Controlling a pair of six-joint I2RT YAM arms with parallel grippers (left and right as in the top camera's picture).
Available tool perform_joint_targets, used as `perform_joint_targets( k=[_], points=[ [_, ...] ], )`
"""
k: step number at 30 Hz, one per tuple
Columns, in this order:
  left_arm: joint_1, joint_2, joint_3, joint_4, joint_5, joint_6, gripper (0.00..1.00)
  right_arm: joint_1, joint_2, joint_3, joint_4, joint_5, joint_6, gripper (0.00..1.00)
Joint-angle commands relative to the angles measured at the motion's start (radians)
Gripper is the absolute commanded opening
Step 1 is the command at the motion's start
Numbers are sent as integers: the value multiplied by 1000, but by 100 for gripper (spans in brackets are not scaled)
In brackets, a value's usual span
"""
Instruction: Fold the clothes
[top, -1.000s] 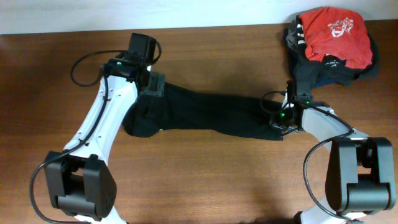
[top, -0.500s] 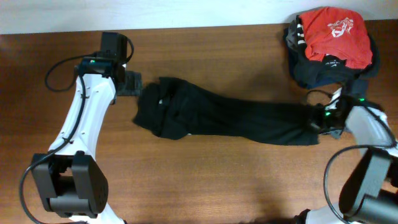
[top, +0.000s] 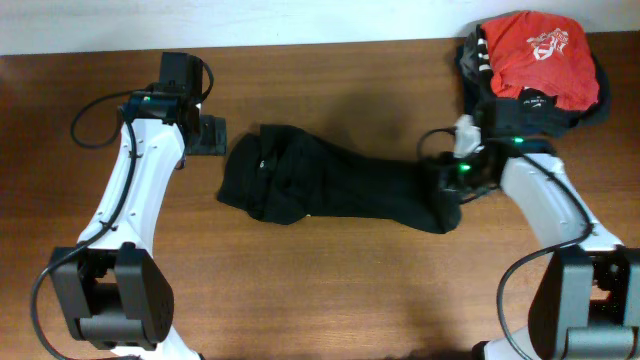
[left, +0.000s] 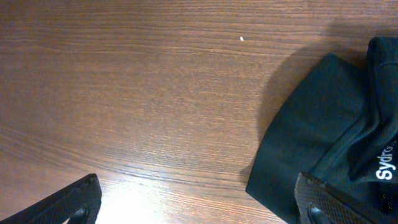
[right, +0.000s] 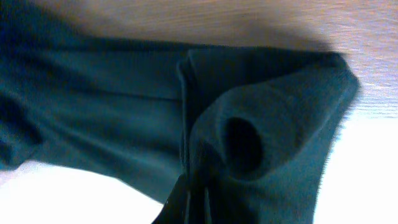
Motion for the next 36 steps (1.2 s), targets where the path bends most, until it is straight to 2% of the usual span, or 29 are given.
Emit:
perform_joint_targets(
  k=[1, 5, 7, 8, 9, 10, 11, 14, 17, 21, 24, 30, 33, 36],
  points=[
    [2, 6, 16, -2, 9, 16, 99, 116, 19, 19, 42, 28, 43, 5],
    [2, 6, 16, -1, 9, 16, 99, 203, 46, 19, 98, 27, 65, 5],
    [2, 6, 16, -1, 9, 16, 99, 249, 53, 19, 129, 27, 65, 9],
    [2, 6, 16, -1, 9, 16, 99, 258, 53, 19, 133, 27, 64, 20],
    [2, 6, 16, -1, 11, 16, 99, 280, 53, 19, 142, 27, 64, 72],
    [2, 6, 16, -1, 11, 16, 99, 286, 53, 21, 142, 27, 64, 82],
    [2, 6, 16, -1, 11, 16, 99, 288, 53, 28, 137, 26, 64, 88],
    [3, 6, 16, -1, 51, 16, 99, 284, 44, 67, 84, 14, 59, 89],
    [2, 9, 6, -1, 167, 26, 99, 275, 17, 174, -60, 7, -3, 89],
    [3, 58, -14, -1, 344, 142, 99, 249, 16, 273, -189, 95, -17, 89],
    [3, 127, -15, -5, 371, 172, 99, 216, 16, 279, -209, 106, -20, 90],
    [51, 279, -15, 16, 404, 317, 99, 146, 16, 279, -250, 106, -47, 91],
    [96, 301, -15, 34, 529, 386, 99, 135, 16, 279, -253, 106, -47, 91],
    [139, 317, -15, 53, 721, 480, 99, 135, 16, 279, -251, 106, -47, 91]
  ],
)
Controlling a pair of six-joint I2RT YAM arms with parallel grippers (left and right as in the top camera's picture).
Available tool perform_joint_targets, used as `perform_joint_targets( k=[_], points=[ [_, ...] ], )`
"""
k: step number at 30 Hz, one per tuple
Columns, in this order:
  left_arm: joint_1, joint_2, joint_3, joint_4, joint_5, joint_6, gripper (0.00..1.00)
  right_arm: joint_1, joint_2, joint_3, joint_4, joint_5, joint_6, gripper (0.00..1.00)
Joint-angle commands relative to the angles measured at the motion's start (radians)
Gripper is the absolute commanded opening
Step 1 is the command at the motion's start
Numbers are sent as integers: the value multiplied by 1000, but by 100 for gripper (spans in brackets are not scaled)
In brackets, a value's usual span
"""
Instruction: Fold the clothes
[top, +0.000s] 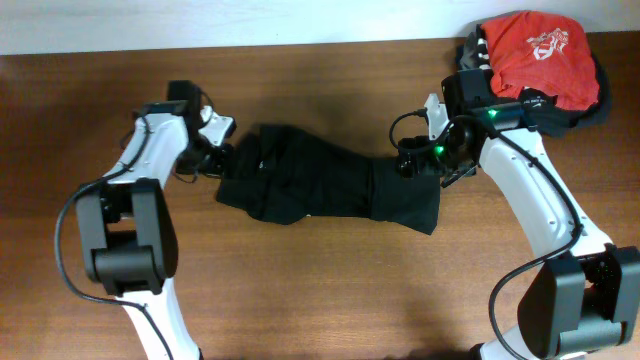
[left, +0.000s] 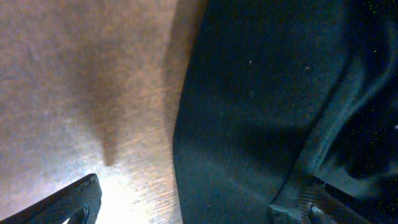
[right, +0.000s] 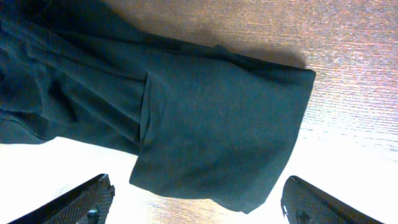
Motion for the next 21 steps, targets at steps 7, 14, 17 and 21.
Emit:
perform_joint_targets(
  k=[7, 14, 17, 21],
  points=[
    [51, 109, -2, 31, 444, 253, 99, -4, -20, 16, -5, 13, -14, 91],
    [52, 140, -2, 29, 496, 245, 11, -4, -20, 16, -7, 16, -14, 91],
    [62, 138, 1, 9, 496, 237, 1, -4, -20, 16, -6, 16, -14, 91],
    [105, 132, 33, -53, 496, 237, 1, -3, -15, 15, -2, 16, -13, 54]
  ],
)
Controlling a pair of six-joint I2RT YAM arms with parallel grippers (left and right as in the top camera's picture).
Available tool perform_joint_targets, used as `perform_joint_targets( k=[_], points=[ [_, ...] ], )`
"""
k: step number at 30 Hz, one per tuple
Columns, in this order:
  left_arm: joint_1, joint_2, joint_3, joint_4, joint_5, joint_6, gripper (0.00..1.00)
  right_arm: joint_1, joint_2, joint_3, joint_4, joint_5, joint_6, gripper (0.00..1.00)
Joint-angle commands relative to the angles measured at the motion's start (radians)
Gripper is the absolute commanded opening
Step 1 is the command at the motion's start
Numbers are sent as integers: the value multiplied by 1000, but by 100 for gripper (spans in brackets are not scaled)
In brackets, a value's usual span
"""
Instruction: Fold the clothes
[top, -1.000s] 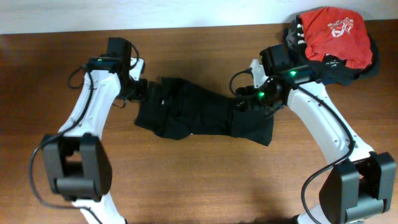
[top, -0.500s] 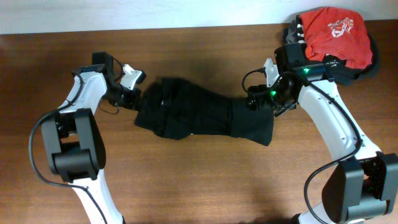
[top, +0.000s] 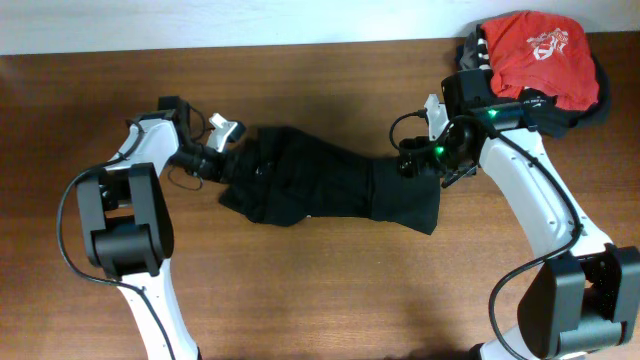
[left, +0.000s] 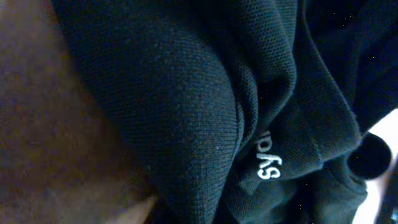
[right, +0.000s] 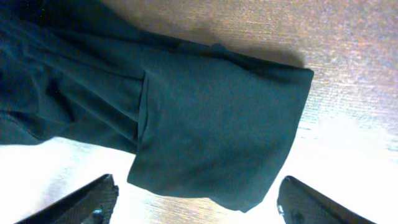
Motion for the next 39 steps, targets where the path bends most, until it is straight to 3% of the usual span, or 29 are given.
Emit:
perform_joint_targets(
  k=[1, 2, 10, 25, 32, 39],
  points=[
    [48, 1, 32, -53, 22, 5, 1, -3, -15, 13, 6, 9, -10, 40],
    [67, -5, 51, -92, 22, 5, 1, -3, -8, -4, 42, 9, 12, 4],
    [109, -47, 72, -128, 22, 6, 1, -3, 114, -105, 219, -136, 17, 4],
    [78, -232, 72, -128, 21, 6, 1, -5, 395, -110, 238, -149, 14, 4],
    [-137, -274, 72, -102, 21, 6, 1, -5, 410, -111, 237, -150, 14, 4],
    [-418, -274, 72, 63, 14, -51, 1, -5, 410, -111, 235, -154, 14, 4]
  ],
)
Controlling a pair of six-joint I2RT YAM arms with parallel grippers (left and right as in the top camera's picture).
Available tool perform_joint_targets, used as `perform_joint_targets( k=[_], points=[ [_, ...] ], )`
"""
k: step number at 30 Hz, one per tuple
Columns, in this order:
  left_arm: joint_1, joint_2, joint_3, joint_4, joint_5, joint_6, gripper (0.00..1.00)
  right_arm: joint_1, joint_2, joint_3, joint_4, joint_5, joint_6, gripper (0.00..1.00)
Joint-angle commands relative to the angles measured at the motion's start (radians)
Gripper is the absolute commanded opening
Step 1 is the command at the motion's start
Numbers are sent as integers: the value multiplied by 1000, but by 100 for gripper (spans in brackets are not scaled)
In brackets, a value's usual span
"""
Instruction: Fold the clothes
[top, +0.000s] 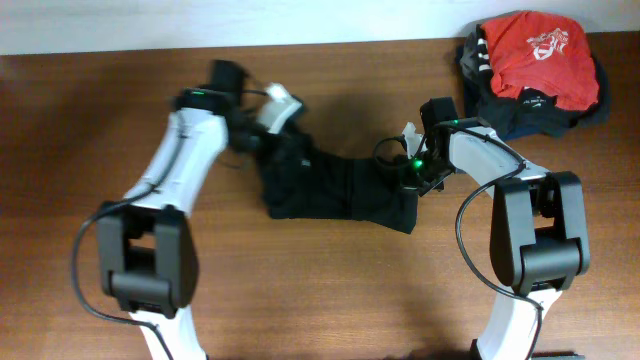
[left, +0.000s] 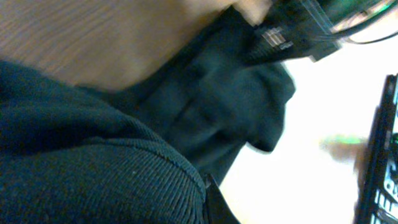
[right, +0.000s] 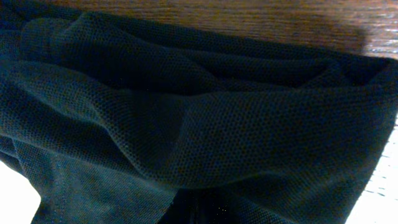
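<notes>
A black garment (top: 340, 190) lies bunched across the middle of the brown table (top: 300, 300). My left gripper (top: 262, 135) is at its upper left end, and ribbed black cloth (left: 93, 168) fills the left wrist view and hides the fingers; it looks shut on that end. At the garment's right end my right gripper (top: 403, 172) is down in the cloth. Folds of mesh fabric (right: 199, 112) cover the whole right wrist view, with the fingers buried and seemingly shut on them.
A pile of clothes topped by a red shirt (top: 530, 45) sits at the back right corner. The right arm's wrist (left: 298, 31) shows at the top of the left wrist view. The table's back edge runs along the top.
My left gripper has moved right from the garment's left edge, and that end has come with it, so the garment is shorter. My right gripper, open above the right end, is now down in the cloth.
First my left gripper stood open off the garment's left side while my right was in the right end. Then the right hovered open above a folded-over right end as the left closed in. Now both grip the garment, which is bunched toward the middle.
</notes>
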Motion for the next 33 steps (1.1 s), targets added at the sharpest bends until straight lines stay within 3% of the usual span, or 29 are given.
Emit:
perform_joint_targets(
  k=[1, 6, 12, 22, 28, 29, 30, 31, 32, 33],
  points=[
    [-129, -23, 16, 77, 10, -56, 1, 9, 84, -27, 10, 40, 3, 4],
    [-282, -23, 16, 186, -136, -147, 1, 9, 84, -27, 11, 21, 3, 4],
    [-373, -22, 16, 192, -245, -171, 1, -13, 21, 9, 28, -91, 3, 4],
    [-387, -22, 16, 220, -241, -198, 1, -275, -419, 89, 7, -146, 45, 4],
    [-439, -22, 16, 323, -210, -220, 2, -406, -509, 89, -58, -148, 45, 4],
    [-453, -22, 16, 332, -210, -220, 18, -417, -509, 89, -66, -155, 40, 4],
    [-467, -22, 16, 334, -210, -220, 51, -429, -507, 89, -74, -163, 36, 4],
    [-474, -21, 16, 336, -209, -220, 68, -431, -507, 89, -74, -167, 32, 4],
    [-490, -21, 16, 340, -209, -220, 93, -435, -507, 89, -73, -171, 31, 4],
    [-500, -21, 16, 344, -209, -220, 99, -435, -507, 89, -73, -172, 30, 4]
  ],
)
